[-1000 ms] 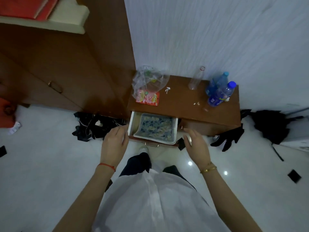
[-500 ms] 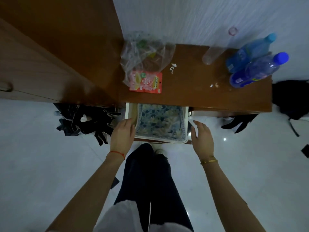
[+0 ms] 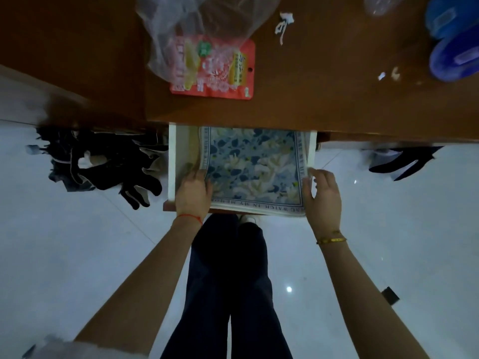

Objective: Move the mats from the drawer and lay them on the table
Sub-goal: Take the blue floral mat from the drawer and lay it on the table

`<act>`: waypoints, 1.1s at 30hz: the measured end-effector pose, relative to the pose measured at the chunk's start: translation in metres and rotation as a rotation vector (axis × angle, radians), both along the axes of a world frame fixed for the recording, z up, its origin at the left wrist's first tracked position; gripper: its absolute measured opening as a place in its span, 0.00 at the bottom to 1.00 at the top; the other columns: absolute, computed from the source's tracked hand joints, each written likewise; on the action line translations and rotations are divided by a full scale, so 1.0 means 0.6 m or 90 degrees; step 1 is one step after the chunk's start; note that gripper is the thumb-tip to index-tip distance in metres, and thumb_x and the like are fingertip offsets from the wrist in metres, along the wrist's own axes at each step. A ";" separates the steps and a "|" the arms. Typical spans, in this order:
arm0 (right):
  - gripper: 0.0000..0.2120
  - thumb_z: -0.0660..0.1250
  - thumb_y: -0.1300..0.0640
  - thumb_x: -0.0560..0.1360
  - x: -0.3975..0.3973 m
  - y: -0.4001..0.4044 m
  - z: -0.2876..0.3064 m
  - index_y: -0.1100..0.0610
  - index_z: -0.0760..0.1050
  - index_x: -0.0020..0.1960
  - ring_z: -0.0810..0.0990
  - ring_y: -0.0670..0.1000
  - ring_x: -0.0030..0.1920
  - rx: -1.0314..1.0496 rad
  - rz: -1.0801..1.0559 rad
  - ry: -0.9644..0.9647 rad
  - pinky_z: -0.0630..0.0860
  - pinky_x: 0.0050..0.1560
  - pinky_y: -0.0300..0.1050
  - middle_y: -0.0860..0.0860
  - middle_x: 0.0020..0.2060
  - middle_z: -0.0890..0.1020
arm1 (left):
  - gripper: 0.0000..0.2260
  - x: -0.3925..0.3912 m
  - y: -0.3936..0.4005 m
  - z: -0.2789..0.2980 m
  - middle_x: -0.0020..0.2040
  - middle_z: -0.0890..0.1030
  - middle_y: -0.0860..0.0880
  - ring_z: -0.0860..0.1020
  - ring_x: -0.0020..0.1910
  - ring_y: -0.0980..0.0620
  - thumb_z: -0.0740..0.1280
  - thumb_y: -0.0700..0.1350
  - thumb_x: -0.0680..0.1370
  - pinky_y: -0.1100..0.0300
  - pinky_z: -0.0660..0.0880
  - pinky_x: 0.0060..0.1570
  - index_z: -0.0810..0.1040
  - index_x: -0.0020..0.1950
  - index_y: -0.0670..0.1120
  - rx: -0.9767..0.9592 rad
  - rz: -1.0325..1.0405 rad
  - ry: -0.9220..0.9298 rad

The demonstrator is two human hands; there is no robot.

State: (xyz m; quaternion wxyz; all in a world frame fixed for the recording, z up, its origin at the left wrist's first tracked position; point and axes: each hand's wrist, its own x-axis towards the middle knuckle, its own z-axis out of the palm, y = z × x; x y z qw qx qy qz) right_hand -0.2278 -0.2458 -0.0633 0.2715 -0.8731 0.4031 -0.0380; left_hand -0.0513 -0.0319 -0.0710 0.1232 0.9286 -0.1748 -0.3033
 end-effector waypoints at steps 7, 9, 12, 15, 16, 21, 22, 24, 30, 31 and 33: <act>0.17 0.67 0.61 0.76 -0.013 0.023 -0.001 0.61 0.73 0.64 0.75 0.56 0.54 0.031 -0.038 0.009 0.73 0.53 0.44 0.58 0.54 0.76 | 0.14 -0.008 0.002 0.000 0.48 0.80 0.32 0.79 0.46 0.33 0.61 0.45 0.80 0.45 0.76 0.44 0.77 0.53 0.34 0.027 0.075 0.008; 0.16 0.67 0.63 0.75 -0.016 0.025 0.000 0.61 0.74 0.63 0.76 0.56 0.51 0.049 -0.052 -0.009 0.74 0.52 0.46 0.57 0.51 0.76 | 0.13 -0.010 -0.001 0.007 0.46 0.80 0.32 0.79 0.45 0.33 0.61 0.44 0.80 0.45 0.77 0.44 0.77 0.51 0.34 0.030 0.082 0.016; 0.14 0.67 0.65 0.74 -0.019 0.024 0.005 0.61 0.75 0.60 0.76 0.55 0.46 0.071 -0.066 -0.017 0.77 0.47 0.48 0.56 0.49 0.75 | 0.12 -0.014 -0.003 0.022 0.47 0.81 0.33 0.79 0.47 0.34 0.61 0.43 0.80 0.45 0.76 0.45 0.78 0.52 0.35 0.046 0.085 0.013; 0.12 0.67 0.66 0.74 -0.022 0.021 0.014 0.61 0.75 0.57 0.73 0.51 0.43 0.106 -0.072 -0.026 0.74 0.43 0.42 0.53 0.46 0.73 | 0.10 -0.023 0.002 0.043 0.46 0.81 0.34 0.79 0.47 0.35 0.62 0.41 0.79 0.49 0.73 0.40 0.77 0.53 0.36 0.030 0.087 -0.008; 0.12 0.67 0.66 0.74 -0.024 0.020 0.019 0.61 0.75 0.57 0.72 0.49 0.42 0.118 -0.074 -0.029 0.72 0.42 0.39 0.52 0.45 0.72 | 0.10 -0.029 0.005 0.053 0.47 0.81 0.34 0.78 0.47 0.35 0.62 0.41 0.79 0.51 0.71 0.38 0.77 0.54 0.36 0.024 0.089 -0.018; 0.09 0.63 0.67 0.75 -0.051 0.032 0.053 0.61 0.72 0.55 0.72 0.48 0.37 0.192 -0.092 -0.041 0.68 0.38 0.34 0.55 0.44 0.72 | 0.14 -0.073 0.026 0.110 0.52 0.79 0.36 0.76 0.51 0.35 0.64 0.40 0.78 0.47 0.75 0.42 0.75 0.63 0.39 0.008 0.107 -0.058; 0.08 0.62 0.67 0.76 -0.058 0.037 0.060 0.60 0.71 0.54 0.73 0.50 0.38 0.210 -0.097 -0.050 0.70 0.39 0.37 0.55 0.44 0.74 | 0.15 -0.081 0.032 0.120 0.54 0.79 0.36 0.76 0.52 0.35 0.65 0.39 0.78 0.46 0.76 0.44 0.75 0.64 0.39 -0.010 0.123 -0.055; 0.07 0.61 0.66 0.78 -0.068 0.045 0.076 0.57 0.68 0.53 0.76 0.52 0.39 0.244 -0.102 -0.061 0.72 0.38 0.38 0.52 0.41 0.76 | 0.18 -0.095 0.044 0.133 0.57 0.77 0.36 0.76 0.54 0.36 0.67 0.39 0.76 0.45 0.76 0.49 0.74 0.66 0.40 -0.052 0.163 -0.046; 0.06 0.58 0.64 0.80 -0.090 0.072 0.108 0.55 0.64 0.54 0.77 0.53 0.37 0.282 -0.110 -0.054 0.73 0.35 0.36 0.55 0.43 0.78 | 0.18 -0.110 0.075 0.155 0.55 0.81 0.39 0.80 0.51 0.40 0.71 0.41 0.74 0.53 0.77 0.52 0.75 0.63 0.41 -0.099 0.297 0.029; 0.06 0.58 0.64 0.80 -0.093 0.075 0.111 0.56 0.65 0.55 0.78 0.54 0.38 0.289 -0.116 -0.046 0.74 0.36 0.41 0.56 0.44 0.78 | 0.16 -0.110 0.079 0.160 0.54 0.82 0.40 0.81 0.50 0.41 0.72 0.41 0.73 0.56 0.77 0.51 0.77 0.60 0.43 -0.112 0.327 0.049; 0.07 0.57 0.63 0.80 -0.099 0.080 0.116 0.60 0.65 0.58 0.78 0.54 0.40 0.303 -0.119 -0.033 0.74 0.37 0.39 0.56 0.47 0.78 | 0.15 -0.108 0.087 0.168 0.52 0.83 0.42 0.81 0.48 0.45 0.73 0.40 0.72 0.60 0.76 0.49 0.78 0.57 0.44 -0.116 0.349 0.093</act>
